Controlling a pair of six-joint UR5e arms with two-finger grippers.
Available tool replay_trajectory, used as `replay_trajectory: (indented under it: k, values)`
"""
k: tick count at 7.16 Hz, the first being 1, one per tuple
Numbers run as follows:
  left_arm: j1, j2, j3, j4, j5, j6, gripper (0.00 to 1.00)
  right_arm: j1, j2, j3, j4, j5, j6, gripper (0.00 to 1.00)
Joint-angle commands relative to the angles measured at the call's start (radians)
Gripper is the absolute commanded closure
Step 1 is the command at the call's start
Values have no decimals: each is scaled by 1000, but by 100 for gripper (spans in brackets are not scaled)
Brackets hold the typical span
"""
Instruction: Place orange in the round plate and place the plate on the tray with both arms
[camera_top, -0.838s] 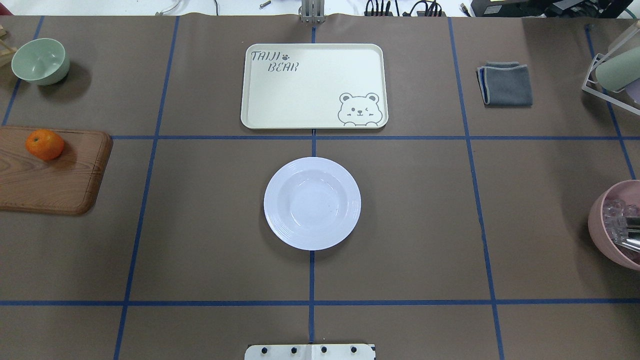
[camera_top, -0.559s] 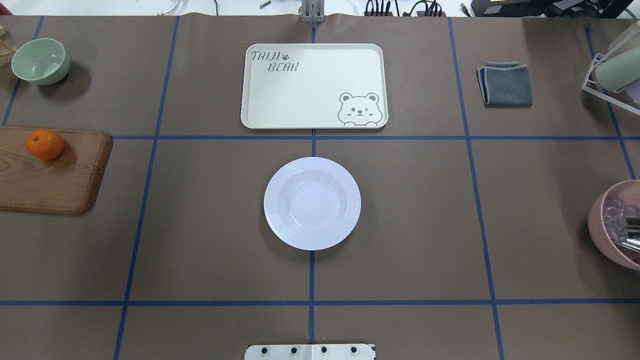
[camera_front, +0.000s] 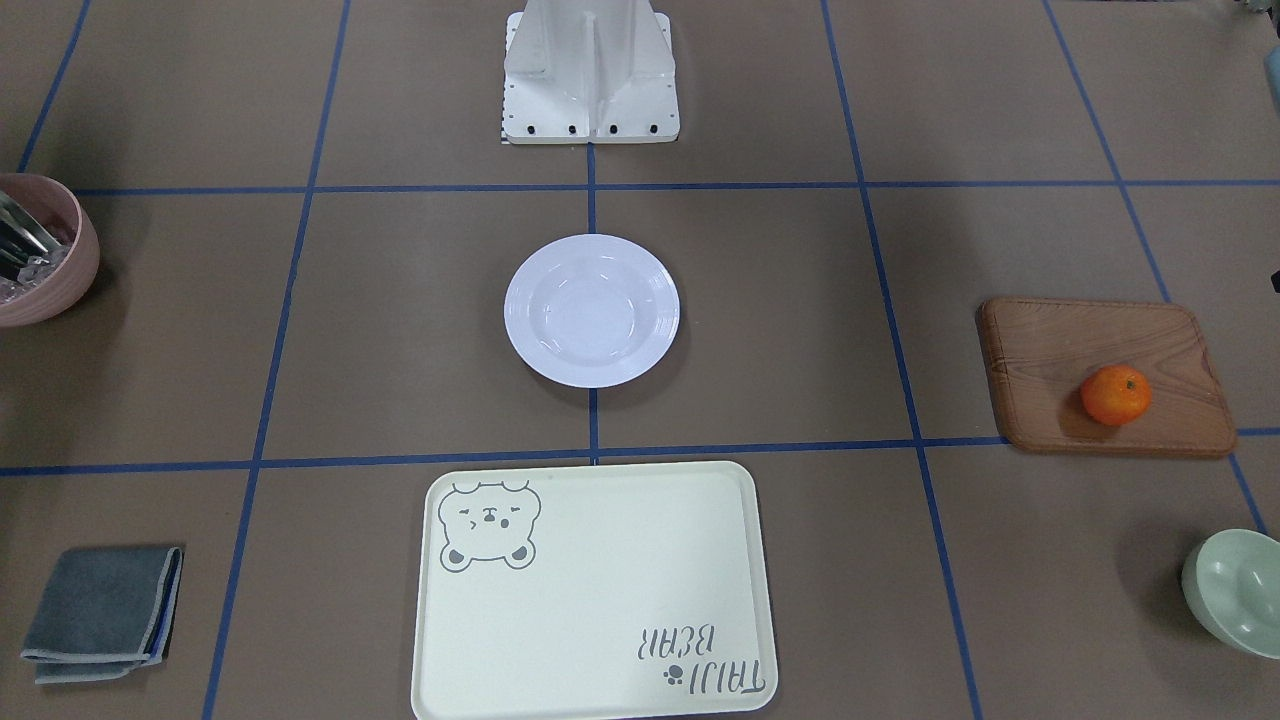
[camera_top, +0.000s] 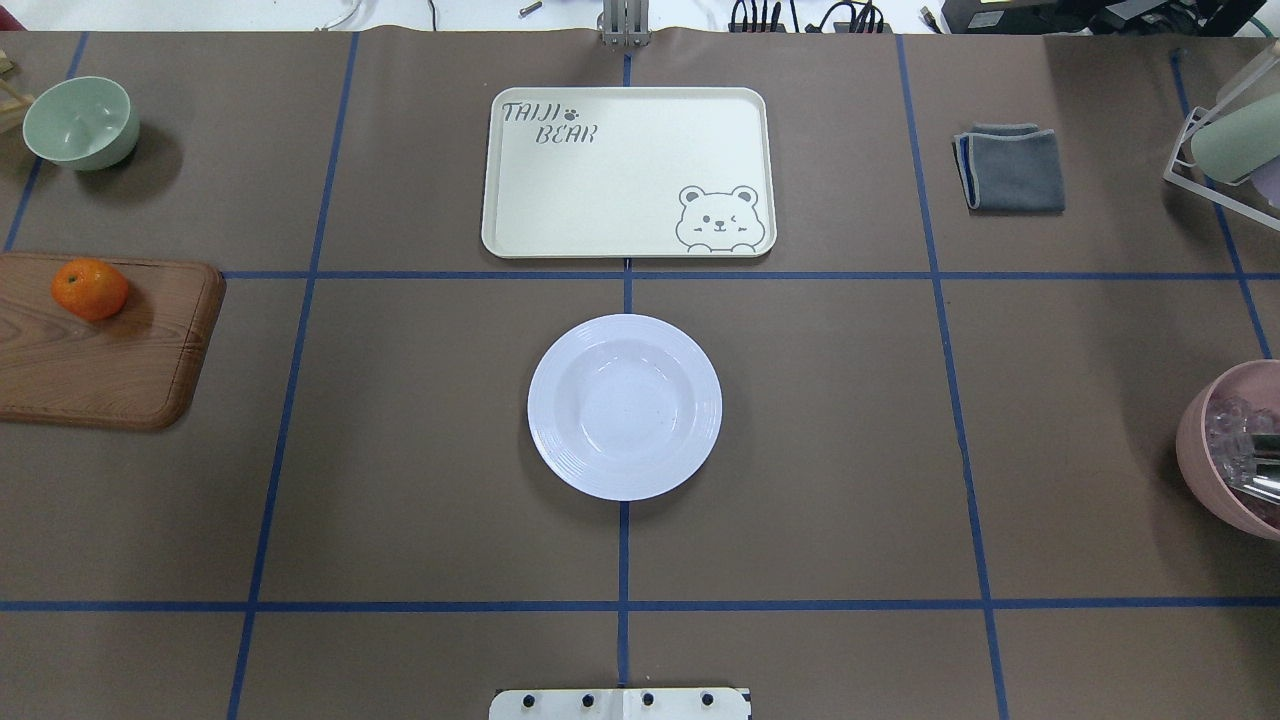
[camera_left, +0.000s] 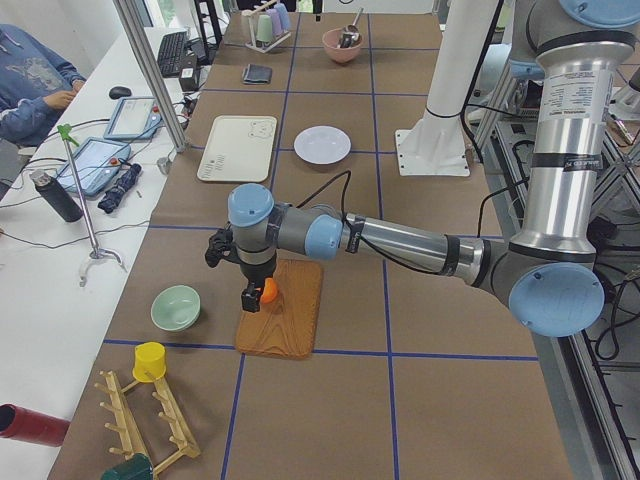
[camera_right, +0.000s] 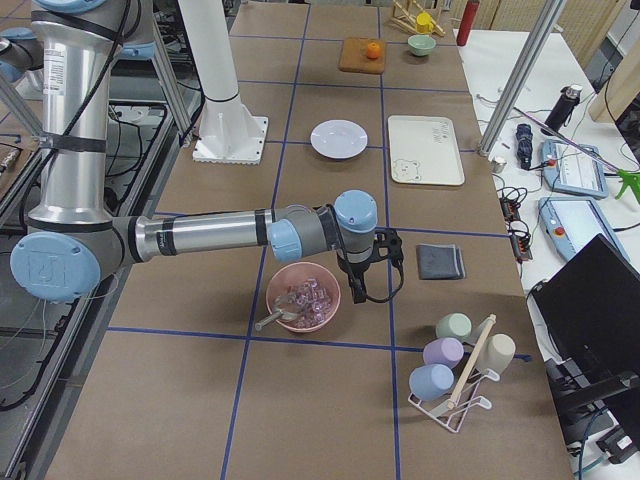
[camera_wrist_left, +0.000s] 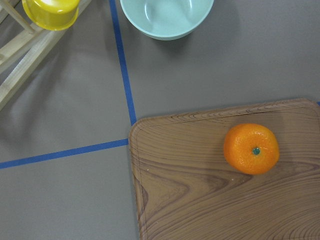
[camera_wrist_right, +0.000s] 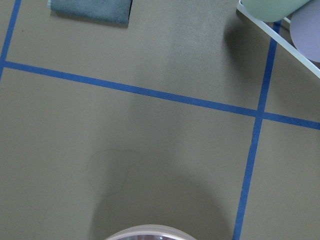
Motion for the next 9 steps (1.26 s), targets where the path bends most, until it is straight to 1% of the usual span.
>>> replay_trajectory:
  k: [1, 2, 3, 4, 5, 6, 7, 8, 9]
  values:
    - [60, 2, -6, -50, -2, -12, 2, -10, 1, 0, 39, 8, 15, 0]
    - [137, -11, -5, -108, 6, -151, 2, -13, 3, -15, 84, 12, 24, 0]
    - [211, -50, 7, -159, 12, -296, 2, -29, 3, -20, 116, 20, 24, 0]
    - [248, -74, 41, -164, 42, -354, 3, -34, 3, -20, 136, 40, 26, 0]
    - [257, -74, 101, -209, 100, -347, 3, -39, 3, -20, 138, 48, 24, 0]
    - [273, -96, 203, -289, 116, -345, 3, -57, 3, -21, 136, 43, 23, 0]
    - [280, -117, 272, -361, 113, -348, 3, -69, 18, -21, 138, 45, 24, 0]
    - [317, -116, 287, -398, 109, -356, 4, -80, 21, -23, 136, 43, 24, 0]
    - [346, -120, 293, -400, 109, -362, 4, -83, 29, -30, 136, 43, 24, 0]
